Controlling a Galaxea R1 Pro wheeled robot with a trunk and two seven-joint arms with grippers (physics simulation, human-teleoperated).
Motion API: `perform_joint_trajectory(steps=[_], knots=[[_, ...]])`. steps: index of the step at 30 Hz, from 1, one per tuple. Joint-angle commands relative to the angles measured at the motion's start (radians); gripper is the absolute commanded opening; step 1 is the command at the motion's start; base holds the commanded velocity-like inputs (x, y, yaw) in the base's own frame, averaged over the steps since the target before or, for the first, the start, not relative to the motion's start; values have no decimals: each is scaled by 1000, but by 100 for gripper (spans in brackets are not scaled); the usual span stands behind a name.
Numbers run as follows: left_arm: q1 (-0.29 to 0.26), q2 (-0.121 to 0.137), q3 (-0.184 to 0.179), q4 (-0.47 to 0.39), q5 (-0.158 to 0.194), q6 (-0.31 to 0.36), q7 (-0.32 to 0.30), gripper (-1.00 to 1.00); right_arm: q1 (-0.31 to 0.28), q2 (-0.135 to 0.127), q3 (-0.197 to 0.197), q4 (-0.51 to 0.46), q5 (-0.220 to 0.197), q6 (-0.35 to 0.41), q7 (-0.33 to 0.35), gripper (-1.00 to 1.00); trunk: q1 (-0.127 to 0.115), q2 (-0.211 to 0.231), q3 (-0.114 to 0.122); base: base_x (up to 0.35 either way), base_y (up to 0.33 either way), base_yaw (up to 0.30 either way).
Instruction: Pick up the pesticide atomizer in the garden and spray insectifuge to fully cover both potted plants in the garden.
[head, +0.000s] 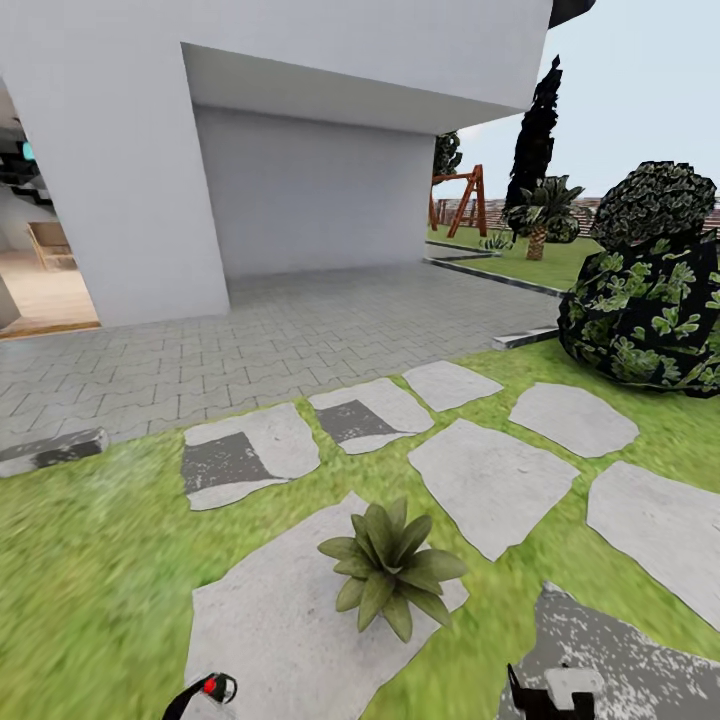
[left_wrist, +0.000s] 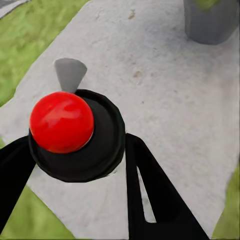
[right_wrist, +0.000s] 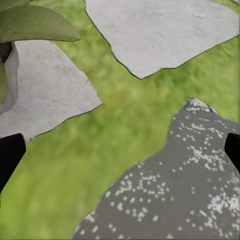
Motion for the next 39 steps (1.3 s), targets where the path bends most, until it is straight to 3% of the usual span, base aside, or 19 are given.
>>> perform_joint_trajectory(steps=[1,3,6,9,11,13,15,18,21,22,25,28,32,35,39], knots=[[-2,5,4,-2,-3,-1,-70,-100,-1,-1,3,-2,25,-3,-2,100,0,0,-1,0,0,0],[-5,11,4,-5,-10,1,-170,-100,-1,-5,20,-9,78,-3,1,100,0,0,-1,0,0,0],[-51,47,2,-5,-18,28,-346,-100,-1,-17,78,-61,248,0,3,100,0,0,-1,0,0,0],[-104,85,3,-6,-24,117,-492,-100,-1,-25,105,-97,417,2,17,100,0,0,-1,0,0,0],[-134,95,2,-9,-27,173,-573,-100,-1,-28,111,-106,495,3,56,100,0,0,-1,0,0,0],[-176,100,0,-11,-44,204,-647,-100,-1,-29,113,-117,548,3,124,100,0,0,-1,0,0,0],[-221,102,-8,-13,-101,228,-712,-100,-1,-29,115,-147,574,4,214,100,0,0,-1,0,0,0],[-277,102,-15,-13,-222,291,-783,-100,-1,-19,115,-228,588,13,372,100,0,0,-1,0,0,0],[-298,98,-17,-15,-309,350,-816,-100,-1,2,115,-315,591,97,502,100,0,0,-1,0,0,0],[-300,97,-17,-16,-318,355,-818,-100,-1,8,115,-330,591,119,515,100,0,0,-1,0,0,0],[-308,92,-18,-24,-355,370,-828,-100,-1,60,116,-412,592,239,555,100,0,0,-1,0,0,0],[-315,88,-19,-50,-383,375,-864,-100,-1,107,117,-470,594,305,568,100,0,0,-1,0,0,0],[-320,85,-18,-115,-410,379,-951,-100,-6,147,118,-500,604,332,636,100,0,0,-1,0,0,0],[-321,83,-18,-158,-419,380,-975,-100,-17,175,118,-506,629,337,697,100,0,0,-1,0,0,0],[-321,75,-19,-184,-430,380,-1003,-100,-26,214,118,-507,681,338,719,100,0,0,-1,0,0,0]])
